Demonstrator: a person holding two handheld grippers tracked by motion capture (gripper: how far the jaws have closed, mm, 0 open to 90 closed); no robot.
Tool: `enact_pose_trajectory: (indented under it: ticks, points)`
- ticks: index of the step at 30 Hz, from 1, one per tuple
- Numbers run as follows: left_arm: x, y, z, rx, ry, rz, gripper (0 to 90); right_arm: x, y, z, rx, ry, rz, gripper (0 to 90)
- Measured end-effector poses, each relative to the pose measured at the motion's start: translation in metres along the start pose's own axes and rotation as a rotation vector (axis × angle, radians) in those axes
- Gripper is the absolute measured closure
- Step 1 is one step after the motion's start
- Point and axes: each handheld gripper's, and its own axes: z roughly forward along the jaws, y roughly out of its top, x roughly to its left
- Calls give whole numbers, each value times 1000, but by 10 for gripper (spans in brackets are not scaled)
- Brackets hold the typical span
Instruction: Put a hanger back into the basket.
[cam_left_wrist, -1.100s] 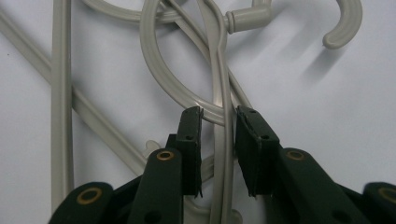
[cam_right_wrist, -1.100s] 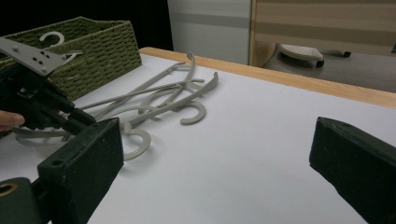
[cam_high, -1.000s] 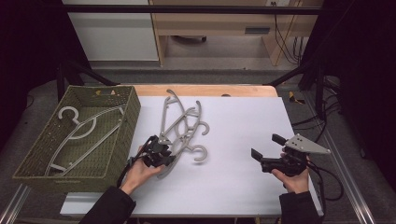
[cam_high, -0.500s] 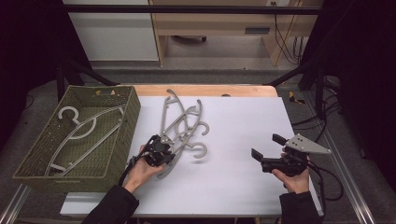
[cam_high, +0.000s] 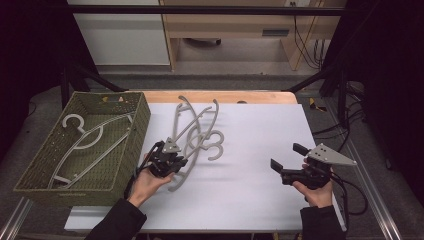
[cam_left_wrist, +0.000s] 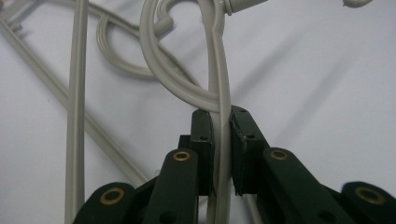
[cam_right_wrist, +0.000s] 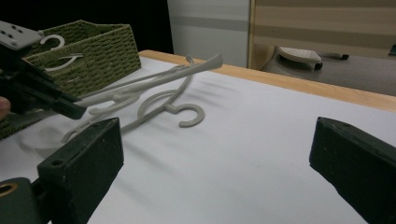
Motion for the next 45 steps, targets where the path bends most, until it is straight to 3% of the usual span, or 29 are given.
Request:
enact_pose_trajectory:
  ticks: [9,18,27,38,45]
  points:
    - [-12,7,-30,-54,-58,23,807,-1,1,-3,-6,2,-2,32]
    - [-16,11,-59,-71,-97,42,808,-1,1,-4,-8,0,0,32]
    - [-14,14,-83,-101,-109,38,809,-1,1,-3,-4,0,-3,31]
    - [-17,19,-110,-117,-132,66,809,-1,1,-5,-10,-1,-2,31]
    - [-8,21,-129,-113,-126,67,809,-1,1,-4,-9,-1,0,31]
